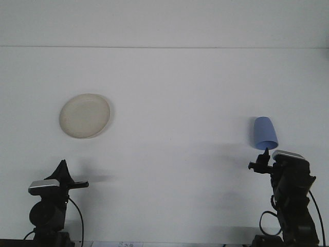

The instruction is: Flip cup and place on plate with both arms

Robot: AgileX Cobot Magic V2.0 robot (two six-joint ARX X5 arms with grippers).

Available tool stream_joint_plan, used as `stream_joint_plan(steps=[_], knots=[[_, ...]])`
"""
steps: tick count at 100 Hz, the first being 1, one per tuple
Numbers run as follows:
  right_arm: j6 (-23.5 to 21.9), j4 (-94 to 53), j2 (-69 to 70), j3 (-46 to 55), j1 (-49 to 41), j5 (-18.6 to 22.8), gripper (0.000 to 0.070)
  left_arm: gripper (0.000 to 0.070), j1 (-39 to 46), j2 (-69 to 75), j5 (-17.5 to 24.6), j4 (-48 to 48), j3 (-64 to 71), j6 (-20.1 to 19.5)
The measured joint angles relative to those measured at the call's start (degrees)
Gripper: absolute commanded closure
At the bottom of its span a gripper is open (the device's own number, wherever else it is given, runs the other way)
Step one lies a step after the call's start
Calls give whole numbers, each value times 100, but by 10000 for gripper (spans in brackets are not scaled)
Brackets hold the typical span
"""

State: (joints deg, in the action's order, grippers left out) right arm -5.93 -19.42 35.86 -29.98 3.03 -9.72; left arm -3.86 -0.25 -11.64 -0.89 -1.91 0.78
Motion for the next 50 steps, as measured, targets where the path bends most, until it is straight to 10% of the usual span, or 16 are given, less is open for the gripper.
stream_joint_plan(steps=[50], knots=[[883,1401,2485,0,920,-59,238,686,0,0,0,0,0,0]])
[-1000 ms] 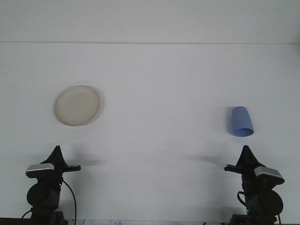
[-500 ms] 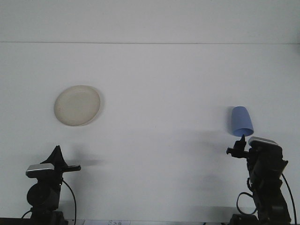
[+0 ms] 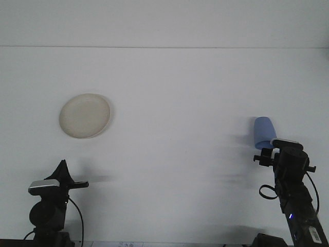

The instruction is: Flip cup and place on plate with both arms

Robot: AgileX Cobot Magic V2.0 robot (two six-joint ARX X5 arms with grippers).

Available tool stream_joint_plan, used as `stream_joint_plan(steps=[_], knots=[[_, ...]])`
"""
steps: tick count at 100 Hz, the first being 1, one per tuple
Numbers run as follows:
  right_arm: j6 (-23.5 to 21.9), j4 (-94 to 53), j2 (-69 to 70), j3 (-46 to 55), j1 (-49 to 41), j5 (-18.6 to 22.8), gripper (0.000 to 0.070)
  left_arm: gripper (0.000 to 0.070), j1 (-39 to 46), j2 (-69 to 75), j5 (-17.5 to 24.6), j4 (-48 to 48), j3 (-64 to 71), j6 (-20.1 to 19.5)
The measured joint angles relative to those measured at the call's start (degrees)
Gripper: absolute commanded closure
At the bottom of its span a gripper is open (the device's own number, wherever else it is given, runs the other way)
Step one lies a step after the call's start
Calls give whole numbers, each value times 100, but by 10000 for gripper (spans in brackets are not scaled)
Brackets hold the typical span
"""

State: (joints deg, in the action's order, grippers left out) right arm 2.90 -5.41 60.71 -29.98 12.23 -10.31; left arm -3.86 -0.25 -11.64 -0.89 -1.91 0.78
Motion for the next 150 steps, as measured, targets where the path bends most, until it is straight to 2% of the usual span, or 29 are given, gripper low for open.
stream_joint_plan(steps=[7,22,43,50,62,67,91,104,117,131,150], knots=[[140,396,269,0,77,81,239,685,0,0,0,0,0,0],[341,1259,791,0,236,645,241,686,0,0,0,0,0,0],[444,2726,1703,-2,404,1204,269,686,0,0,0,0,0,0],[444,3176,2009,-2,426,1412,356,685,0,0,0,0,0,0],[442,3899,2492,-2,426,1676,617,686,0,0,0,0,0,0],[442,4070,2610,-2,426,1738,700,685,0,0,0,0,0,0],[387,4312,2603,-4,426,1781,700,686,0,0,0,0,0,0],[48,3895,2055,-4,420,1775,700,685,0,0,0,0,0,0],[-551,2916,1003,-164,269,1738,700,686,0,0,0,0,0,0],[-988,592,-59,-1010,-162,1762,700,686,0,0,0,0,0,0],[-977,-2804,-420,-2682,-1211,1770,700,686,0,0,0,0,0,0]])
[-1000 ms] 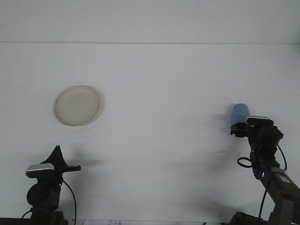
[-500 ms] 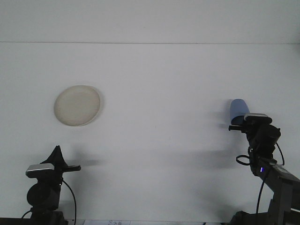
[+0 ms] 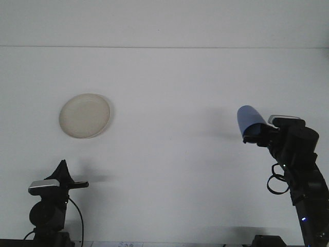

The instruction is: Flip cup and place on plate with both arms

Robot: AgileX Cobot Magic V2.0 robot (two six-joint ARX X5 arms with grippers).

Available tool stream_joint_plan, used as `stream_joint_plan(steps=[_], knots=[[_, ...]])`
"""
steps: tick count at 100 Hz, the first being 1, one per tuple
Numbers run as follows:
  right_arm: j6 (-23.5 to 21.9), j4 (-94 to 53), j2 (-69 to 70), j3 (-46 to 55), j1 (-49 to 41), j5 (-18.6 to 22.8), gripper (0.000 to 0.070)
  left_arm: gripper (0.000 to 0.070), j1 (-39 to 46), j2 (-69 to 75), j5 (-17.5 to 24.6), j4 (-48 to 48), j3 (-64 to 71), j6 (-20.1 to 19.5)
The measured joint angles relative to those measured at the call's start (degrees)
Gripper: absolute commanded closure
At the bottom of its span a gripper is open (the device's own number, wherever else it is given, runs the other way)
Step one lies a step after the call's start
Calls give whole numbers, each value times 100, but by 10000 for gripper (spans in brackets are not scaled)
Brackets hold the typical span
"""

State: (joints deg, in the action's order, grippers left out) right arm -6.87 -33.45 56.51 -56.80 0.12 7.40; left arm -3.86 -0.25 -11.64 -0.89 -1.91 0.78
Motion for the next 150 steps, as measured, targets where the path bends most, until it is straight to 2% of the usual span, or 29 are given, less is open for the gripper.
stream_joint_plan(steps=[10,21,31,42,52,76,108,113,125,132,136,150], knots=[[46,-1528,238,-748,-767,-2,700,686,0,0,0,0,0,0],[66,-2586,623,-1405,-1661,-2,700,685,0,0,0,0,0,0],[66,-3167,1067,-1797,-2435,-44,700,686,0,0,0,0,0,0],[66,-3482,1670,-2033,-3169,-302,700,686,0,0,0,0,0,0],[68,-3683,2229,-2190,-3663,-313,700,686,0,0,0,0,0,0],[262,-4000,3298,-2385,-4365,-313,700,685,0,0,0,0,0,0],[415,-3991,3853,-2385,-4627,-313,699,685,0,0,0,0,0,0],[422,-3995,3895,-2385,-4629,-313,676,686,0,0,0,0,0,0],[457,-3993,3965,-2385,-4631,-293,466,686,0,0,0,0,0,0],[457,-3993,3969,-2385,-4631,-293,375,685,0,0,0,0,0,0],[470,-3989,3969,-2385,-4631,-293,352,686,0,0,0,0,0,0],[514,-3888,3969,-2406,-4631,-295,350,686,0,0,0,0,0,0]])
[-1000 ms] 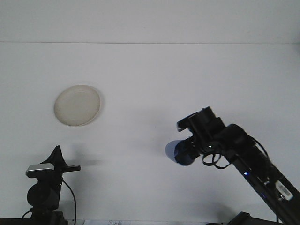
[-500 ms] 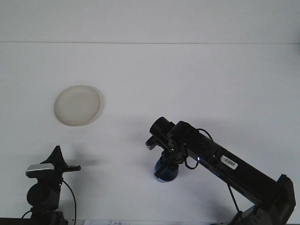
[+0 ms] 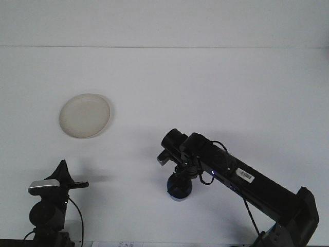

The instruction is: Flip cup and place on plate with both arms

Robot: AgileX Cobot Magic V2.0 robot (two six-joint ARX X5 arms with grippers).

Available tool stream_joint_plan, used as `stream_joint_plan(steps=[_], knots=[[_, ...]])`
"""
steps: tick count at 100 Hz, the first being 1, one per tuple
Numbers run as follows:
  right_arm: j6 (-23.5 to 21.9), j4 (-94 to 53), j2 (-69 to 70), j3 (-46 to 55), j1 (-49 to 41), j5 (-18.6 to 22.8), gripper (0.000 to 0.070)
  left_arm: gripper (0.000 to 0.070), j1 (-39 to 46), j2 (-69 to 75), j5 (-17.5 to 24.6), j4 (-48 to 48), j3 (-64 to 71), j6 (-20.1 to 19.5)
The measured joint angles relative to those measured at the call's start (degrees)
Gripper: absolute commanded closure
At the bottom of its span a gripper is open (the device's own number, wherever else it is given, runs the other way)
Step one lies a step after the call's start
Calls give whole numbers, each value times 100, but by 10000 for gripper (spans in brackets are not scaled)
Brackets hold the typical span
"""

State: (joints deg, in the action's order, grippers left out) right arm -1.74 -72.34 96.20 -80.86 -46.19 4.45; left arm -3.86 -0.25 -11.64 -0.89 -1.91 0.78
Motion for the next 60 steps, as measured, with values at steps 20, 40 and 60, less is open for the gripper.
stream_joint_plan(steps=[20,40,60], knots=[[57,68,-238,-85,66,-2,333,686,0,0,0,0,0,0],[87,544,-1519,-114,164,-151,222,685,0,0,0,0,0,0],[87,1231,-3147,-44,168,-815,222,686,0,0,0,0,0,0]])
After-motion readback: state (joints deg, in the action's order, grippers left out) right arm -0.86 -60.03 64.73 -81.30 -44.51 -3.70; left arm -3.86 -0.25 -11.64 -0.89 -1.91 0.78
